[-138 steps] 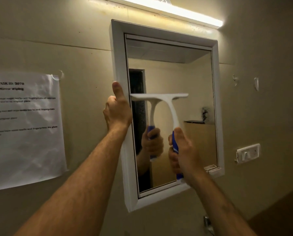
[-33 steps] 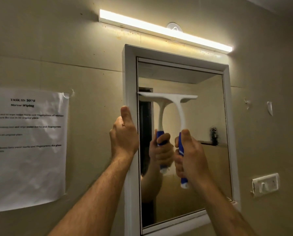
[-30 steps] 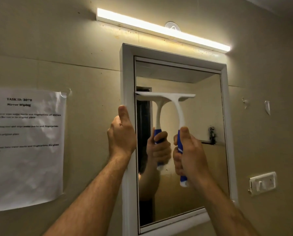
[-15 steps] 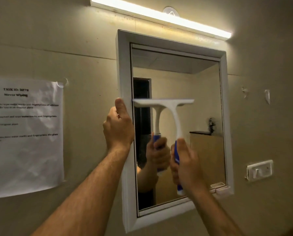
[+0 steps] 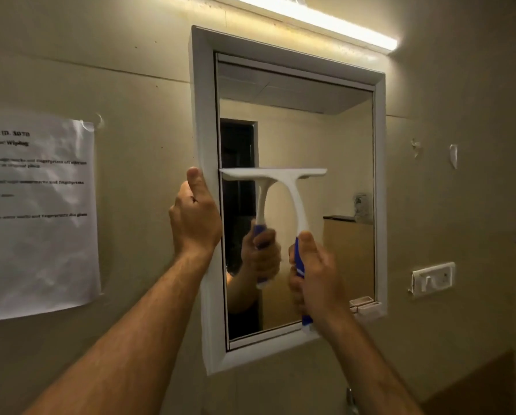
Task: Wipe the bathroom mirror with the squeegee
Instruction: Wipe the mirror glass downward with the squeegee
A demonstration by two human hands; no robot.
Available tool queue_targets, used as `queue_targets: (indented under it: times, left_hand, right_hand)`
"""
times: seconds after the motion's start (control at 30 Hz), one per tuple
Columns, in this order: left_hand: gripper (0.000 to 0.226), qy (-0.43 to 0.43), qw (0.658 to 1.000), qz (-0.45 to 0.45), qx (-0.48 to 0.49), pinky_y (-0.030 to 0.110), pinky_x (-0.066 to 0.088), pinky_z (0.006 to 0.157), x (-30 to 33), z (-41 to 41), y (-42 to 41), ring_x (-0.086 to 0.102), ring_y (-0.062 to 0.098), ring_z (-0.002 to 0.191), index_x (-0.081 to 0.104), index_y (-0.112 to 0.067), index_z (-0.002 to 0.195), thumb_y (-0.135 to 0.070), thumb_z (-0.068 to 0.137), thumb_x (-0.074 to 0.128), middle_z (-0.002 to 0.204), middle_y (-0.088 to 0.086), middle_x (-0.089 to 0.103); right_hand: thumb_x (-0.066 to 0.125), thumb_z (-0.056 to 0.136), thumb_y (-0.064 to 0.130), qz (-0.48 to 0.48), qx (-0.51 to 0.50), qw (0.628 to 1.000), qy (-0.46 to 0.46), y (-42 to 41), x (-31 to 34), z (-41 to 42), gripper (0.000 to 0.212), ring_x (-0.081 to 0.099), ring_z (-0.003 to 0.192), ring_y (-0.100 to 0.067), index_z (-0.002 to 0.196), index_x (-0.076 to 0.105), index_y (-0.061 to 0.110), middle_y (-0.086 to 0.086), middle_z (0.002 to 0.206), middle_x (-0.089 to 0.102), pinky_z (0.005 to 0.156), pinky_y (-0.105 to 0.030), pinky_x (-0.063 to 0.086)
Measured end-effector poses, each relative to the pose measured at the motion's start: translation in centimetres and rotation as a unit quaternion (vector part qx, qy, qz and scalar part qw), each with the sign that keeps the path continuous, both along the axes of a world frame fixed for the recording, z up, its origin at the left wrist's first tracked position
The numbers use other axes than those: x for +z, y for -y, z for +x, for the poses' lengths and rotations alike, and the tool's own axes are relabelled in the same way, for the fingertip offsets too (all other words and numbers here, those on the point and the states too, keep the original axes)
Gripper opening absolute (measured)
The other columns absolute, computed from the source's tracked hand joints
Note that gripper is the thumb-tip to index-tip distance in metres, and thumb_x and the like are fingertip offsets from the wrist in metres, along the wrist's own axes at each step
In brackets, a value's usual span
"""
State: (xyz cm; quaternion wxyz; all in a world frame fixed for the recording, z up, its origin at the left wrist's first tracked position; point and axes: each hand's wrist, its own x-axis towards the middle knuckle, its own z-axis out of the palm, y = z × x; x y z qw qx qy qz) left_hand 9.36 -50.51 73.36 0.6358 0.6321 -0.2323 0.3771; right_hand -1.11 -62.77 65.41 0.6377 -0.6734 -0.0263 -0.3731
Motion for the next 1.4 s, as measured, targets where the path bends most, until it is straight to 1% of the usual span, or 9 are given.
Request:
queue_targets:
  times: [0.2, 0.33, 0.47, 0.57, 0.73, 0.93, 1.07, 1.17, 1.4]
  left_hand:
    - [0.030, 0.015, 1.000, 0.006, -0.006, -0.010, 0.028, 0.047, -2.2, -0.1, -0.2, 0.037, -0.012, 0.058, 0.046, -0.032, 0.100, -0.040, 0.103, 0.017, 0.070, -0.021, 0.033]
    - [0.034, 0.021, 1.000, 0.009, -0.002, -0.011, 0.027, 0.049, -2.2, -0.8, -0.1, 0.035, -0.033, 0.049, 0.033, -0.038, 0.072, -0.036, 0.104, 0.019, 0.068, -0.021, 0.030]
    - [0.035, 0.008, 1.000, 0.003, 0.004, -0.009, 0.030, 0.048, -2.3, -0.5, -0.2, 0.046, -0.016, 0.054, 0.041, -0.033, 0.077, -0.040, 0.103, 0.018, 0.068, -0.015, 0.038]
    - [0.035, 0.009, 1.000, 0.000, -0.001, -0.009, 0.029, 0.047, -2.3, -0.5, -0.1, 0.042, -0.025, 0.051, 0.034, -0.038, 0.071, -0.039, 0.103, 0.019, 0.068, -0.019, 0.033]
    - [0.039, 0.008, 1.000, -0.009, -0.011, 0.018, 0.039, 0.049, -3.5, 0.4, -0.1, 0.046, 0.004, 0.057, 0.044, -0.033, 0.077, -0.047, 0.101, 0.017, 0.068, 0.001, 0.049]
    - [0.033, 0.010, 1.000, -0.010, -0.025, -0.009, 0.028, 0.046, -3.6, -0.1, -0.2, 0.039, -0.031, 0.051, 0.032, -0.041, 0.072, -0.039, 0.103, 0.021, 0.068, -0.020, 0.034]
    - [0.035, 0.014, 1.000, -0.011, -0.018, -0.002, 0.034, 0.046, -2.4, 0.7, -0.5, 0.046, -0.008, 0.058, 0.043, -0.036, 0.078, -0.046, 0.101, 0.020, 0.070, -0.015, 0.045]
    - [0.050, 0.020, 0.999, -0.018, -0.025, 0.010, 0.036, 0.042, -1.5, 1.5, -0.3, 0.045, 0.004, 0.054, 0.054, -0.013, 0.090, -0.048, 0.101, 0.020, 0.065, -0.004, 0.047]
    - [0.047, -0.023, 0.998, -0.010, -0.054, 0.022, 0.033, 0.052, -3.9, 1.7, -0.3, 0.044, 0.003, 0.058, 0.052, -0.019, 0.087, -0.051, 0.100, 0.019, 0.067, -0.009, 0.045]
  right_hand:
    - [0.037, 0.076, 0.066, 0.031, -0.007, 0.998, -0.045, -1.1, -6.4, -0.9, 0.055, 0.030, 0.038, -0.010, 0.078, 0.050, 0.013, 0.003, 0.050, 0.038, 0.040, -0.023, 0.025]
    - [0.037, 0.079, 0.063, 0.006, -0.015, 1.000, -0.013, -0.3, -3.2, -0.9, 0.053, 0.029, 0.039, -0.010, 0.080, 0.049, 0.011, -0.001, 0.054, 0.036, 0.039, -0.025, 0.024]
    - [0.036, 0.079, 0.062, 0.005, -0.008, 1.000, -0.028, 0.0, -2.4, -1.1, 0.052, 0.031, 0.038, -0.009, 0.081, 0.050, 0.012, 0.001, 0.052, 0.039, 0.038, -0.023, 0.027]
    - [0.037, 0.081, 0.061, 0.020, 0.007, 0.999, -0.040, -0.4, -5.8, -1.6, 0.051, 0.030, 0.039, -0.010, 0.081, 0.050, 0.012, 0.000, 0.052, 0.038, 0.040, -0.025, 0.026]
    - [0.038, 0.082, 0.062, 0.047, 0.018, 0.996, -0.069, -1.0, -8.7, -2.5, 0.053, 0.028, 0.039, -0.013, 0.080, 0.050, 0.011, 0.001, 0.049, 0.038, 0.040, -0.026, 0.024]
    - [0.039, 0.086, 0.056, 0.001, 0.011, 1.000, -0.014, 0.4, -4.7, -1.8, 0.050, 0.041, 0.040, -0.018, 0.079, 0.056, 0.010, -0.006, 0.056, 0.052, 0.041, -0.027, 0.037]
    - [0.042, 0.081, 0.059, 0.052, 0.030, 0.998, -0.015, 0.1, -5.3, -0.9, 0.047, 0.032, 0.039, -0.014, 0.076, 0.055, 0.014, -0.002, 0.052, 0.044, 0.039, -0.023, 0.027]
    - [0.042, 0.082, 0.057, 0.067, 0.019, 0.997, -0.015, -0.4, -7.4, -0.3, 0.046, 0.030, 0.040, -0.015, 0.076, 0.056, 0.014, -0.003, 0.051, 0.042, 0.039, -0.024, 0.026]
    - [0.039, 0.090, 0.056, 0.066, -0.030, 0.996, -0.045, -1.3, -8.2, -1.2, 0.046, 0.030, 0.041, -0.013, 0.077, 0.055, 0.015, 0.001, 0.051, 0.042, 0.040, -0.025, 0.025]
